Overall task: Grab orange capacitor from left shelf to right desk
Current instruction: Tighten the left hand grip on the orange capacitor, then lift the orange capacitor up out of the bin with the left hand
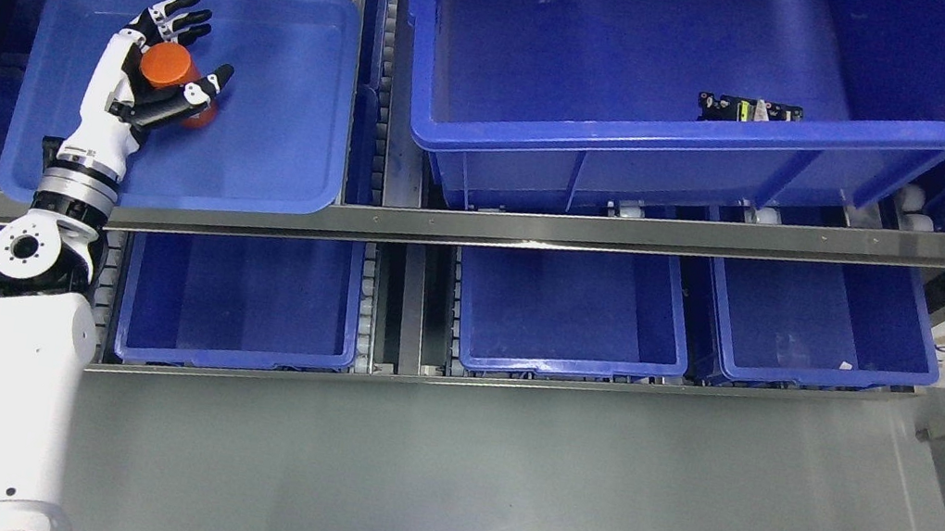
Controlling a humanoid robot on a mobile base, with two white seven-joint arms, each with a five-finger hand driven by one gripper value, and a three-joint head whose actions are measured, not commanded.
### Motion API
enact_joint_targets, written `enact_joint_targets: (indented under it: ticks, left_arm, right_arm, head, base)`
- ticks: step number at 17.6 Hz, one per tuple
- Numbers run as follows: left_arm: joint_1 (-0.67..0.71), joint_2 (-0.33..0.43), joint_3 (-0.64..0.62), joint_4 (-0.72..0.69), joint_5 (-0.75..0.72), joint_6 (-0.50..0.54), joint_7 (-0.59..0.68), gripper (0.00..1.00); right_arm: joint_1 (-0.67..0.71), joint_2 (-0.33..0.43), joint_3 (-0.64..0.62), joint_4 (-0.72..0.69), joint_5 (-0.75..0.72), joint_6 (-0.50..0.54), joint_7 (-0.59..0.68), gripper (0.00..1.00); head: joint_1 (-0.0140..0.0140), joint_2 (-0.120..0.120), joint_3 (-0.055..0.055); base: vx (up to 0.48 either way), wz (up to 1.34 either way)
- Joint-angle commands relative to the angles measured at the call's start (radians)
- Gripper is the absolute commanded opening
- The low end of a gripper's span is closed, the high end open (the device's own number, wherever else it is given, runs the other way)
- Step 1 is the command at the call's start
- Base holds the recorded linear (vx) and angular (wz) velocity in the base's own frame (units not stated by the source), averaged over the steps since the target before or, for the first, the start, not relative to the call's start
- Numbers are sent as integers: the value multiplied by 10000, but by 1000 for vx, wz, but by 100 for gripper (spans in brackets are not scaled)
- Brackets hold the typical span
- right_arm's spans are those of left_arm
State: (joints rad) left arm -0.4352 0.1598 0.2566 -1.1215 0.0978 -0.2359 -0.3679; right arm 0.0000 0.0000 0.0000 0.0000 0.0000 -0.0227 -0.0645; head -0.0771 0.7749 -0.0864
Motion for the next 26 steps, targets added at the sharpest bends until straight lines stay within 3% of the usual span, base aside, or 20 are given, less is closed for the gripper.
enact_joint_targets:
  ticks: [1, 5, 8, 10, 13, 19, 26]
  left_arm:
    - [118, -49, 348, -197, 19, -19, -582, 0]
    - [103, 88, 441, -397, 4, -3, -1183, 2]
    - [103, 471, 333, -413, -27, 104, -1198, 22]
    - [134, 595, 364, -443, -27, 104, -1229, 18]
    - [210, 504, 440, -474, -11, 28, -1260, 1]
    - [226, 198, 456, -1315, 35, 27, -1275, 0]
    - [180, -1424, 226, -4228, 648, -3, -1291, 1]
  right_arm:
    - [230, -175, -107, -175, 61, -3, 1, 100]
    - [230, -175, -107, -175, 61, -3, 1, 100]
    - [230, -175, -107, -175, 61, -3, 1, 100]
    - [230, -175, -107, -175, 61, -3, 1, 100]
    - [230, -175, -107, -175, 61, -3, 1, 100]
    - [215, -175, -107, -175, 61, -3, 1, 100]
    - [230, -175, -107, -175, 61, -3, 1, 100]
  head:
    - [0, 0, 0]
    - [0, 0, 0]
    - [0, 0, 0]
    - [0, 0, 0]
    - [0, 0, 0]
    - [0, 0, 0]
    - [0, 0, 0]
  base:
    - [0, 0]
    - [0, 0]
    - [0, 0]
    - [0, 0]
    - [0, 0]
    - [0, 0]
    - [-2, 1]
